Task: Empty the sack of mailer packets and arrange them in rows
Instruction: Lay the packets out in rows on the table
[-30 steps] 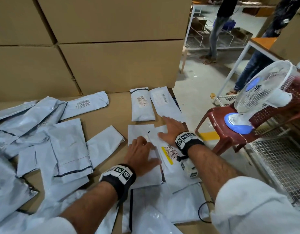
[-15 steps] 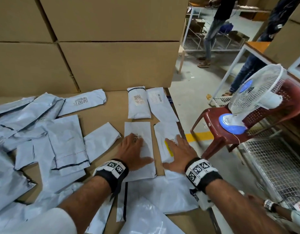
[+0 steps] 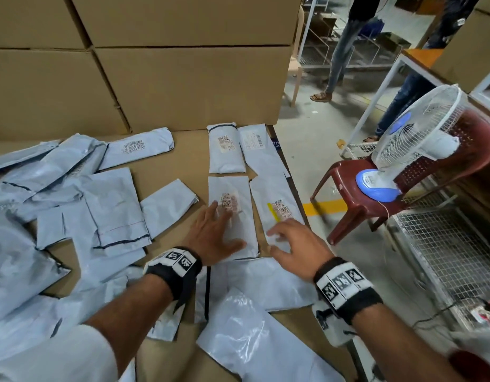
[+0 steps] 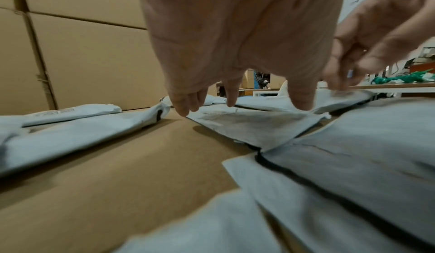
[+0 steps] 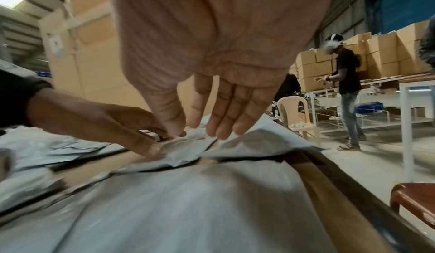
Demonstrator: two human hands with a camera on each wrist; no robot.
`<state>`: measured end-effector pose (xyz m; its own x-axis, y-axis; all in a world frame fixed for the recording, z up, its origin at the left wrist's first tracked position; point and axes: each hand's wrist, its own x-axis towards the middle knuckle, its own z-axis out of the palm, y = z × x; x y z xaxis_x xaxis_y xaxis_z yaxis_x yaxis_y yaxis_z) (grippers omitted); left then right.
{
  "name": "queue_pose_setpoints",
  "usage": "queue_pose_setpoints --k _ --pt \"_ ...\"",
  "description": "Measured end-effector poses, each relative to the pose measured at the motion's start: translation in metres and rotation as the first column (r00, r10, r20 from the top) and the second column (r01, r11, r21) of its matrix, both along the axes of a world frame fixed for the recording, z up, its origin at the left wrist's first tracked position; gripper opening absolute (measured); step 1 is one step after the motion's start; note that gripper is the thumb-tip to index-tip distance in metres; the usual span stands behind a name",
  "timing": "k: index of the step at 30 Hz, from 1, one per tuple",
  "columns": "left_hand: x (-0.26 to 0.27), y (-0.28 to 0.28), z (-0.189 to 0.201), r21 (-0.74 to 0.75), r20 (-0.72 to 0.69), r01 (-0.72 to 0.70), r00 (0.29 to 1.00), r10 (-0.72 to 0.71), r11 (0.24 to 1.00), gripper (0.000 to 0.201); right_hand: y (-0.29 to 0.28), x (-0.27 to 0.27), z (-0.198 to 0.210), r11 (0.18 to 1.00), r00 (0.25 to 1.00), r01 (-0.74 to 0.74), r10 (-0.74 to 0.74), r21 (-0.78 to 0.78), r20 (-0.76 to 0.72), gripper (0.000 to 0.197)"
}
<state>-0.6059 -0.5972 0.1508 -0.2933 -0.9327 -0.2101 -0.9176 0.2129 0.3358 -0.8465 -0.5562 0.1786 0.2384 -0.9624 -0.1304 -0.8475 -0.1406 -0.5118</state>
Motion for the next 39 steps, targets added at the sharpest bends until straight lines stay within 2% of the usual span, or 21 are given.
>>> queue_pose_setpoints --k 1,3,6,9,12,15,17,19,24,28,30,33,35,37,39 --pt "0.007 0.008 0.000 0.022 0.011 0.023 1.000 -0.023 0.999 0.093 0.016 -0.001 0.005 1.000 0.999 -0.027 0.027 0.001 -0.026 0.028" --pt "0.017 0.020 -0.004 0.034 0.012 0.074 0.997 -0.075 0.997 0.098 0.044 -0.007 0.009 0.995 0.988 -0.086 0.092 0.052 -0.123 0.036" --pt "0.021 0.031 -0.008 0.003 0.011 0.083 0.996 -0.083 0.997 0.091 0.071 -0.009 0.000 0.985 0.960 -0.132 0.155 0.112 -0.233 0.056" --pt "0.015 0.046 0.000 -0.089 -0.073 0.041 0.996 -0.047 0.995 0.080 0.083 0.001 -0.013 0.990 0.951 -0.125 0.137 0.062 -0.277 0.060" --pt "0.009 0.070 0.011 -0.124 -0.141 0.222 0.961 -0.238 0.967 0.063 0.090 0.012 -0.014 0.997 0.950 -0.075 0.076 0.014 -0.304 0.050" --pt "0.008 0.102 0.014 -0.085 -0.244 0.431 0.865 -0.438 0.898 0.060 0.099 0.023 -0.013 1.000 0.950 -0.021 0.021 0.002 -0.311 0.040" --pt "0.008 0.119 0.008 -0.049 -0.182 0.530 0.828 -0.530 0.846 0.065 0.106 0.029 -0.014 1.000 0.963 0.017 -0.015 0.002 -0.270 0.033" --pt "0.011 0.133 0.002 -0.010 -0.075 0.558 0.827 -0.557 0.830 0.063 0.114 0.034 -0.015 0.999 0.970 0.054 -0.052 0.002 -0.239 0.027" --pt "0.026 0.150 0.000 -0.138 0.019 0.575 0.816 -0.578 0.807 0.022 0.141 0.047 -0.018 0.987 0.972 0.157 -0.158 -0.022 -0.174 0.015" --pt "0.039 0.162 0.001 -0.230 0.065 0.598 0.797 -0.600 0.768 0.010 0.159 0.052 -0.012 0.978 0.970 0.201 -0.206 -0.052 -0.126 0.010" --pt "0.045 0.170 0.007 -0.227 0.025 0.619 0.775 -0.631 0.752 0.024 0.166 0.049 -0.003 0.967 0.961 0.249 -0.254 -0.054 -0.108 0.009" --pt "0.046 0.182 0.018 -0.174 -0.056 0.604 0.782 -0.620 0.778 0.069 0.172 0.036 0.006 0.941 0.938 0.335 -0.338 -0.050 -0.073 0.009" --pt "0.043 0.190 0.020 -0.142 -0.006 0.608 0.789 -0.615 0.781 0.093 0.173 0.025 0.009 0.916 0.917 0.399 -0.400 -0.044 -0.017 0.008" --pt "0.039 0.197 0.016 -0.124 0.073 0.618 0.786 -0.614 0.776 0.097 0.171 0.015 0.011 0.888 0.887 0.459 -0.457 -0.021 0.066 0.008" --pt "0.037 0.202 0.010 -0.133 0.103 0.616 0.788 -0.607 0.777 0.076 0.168 0.007 0.013 0.861 0.846 0.507 -0.504 0.028 0.172 0.008"
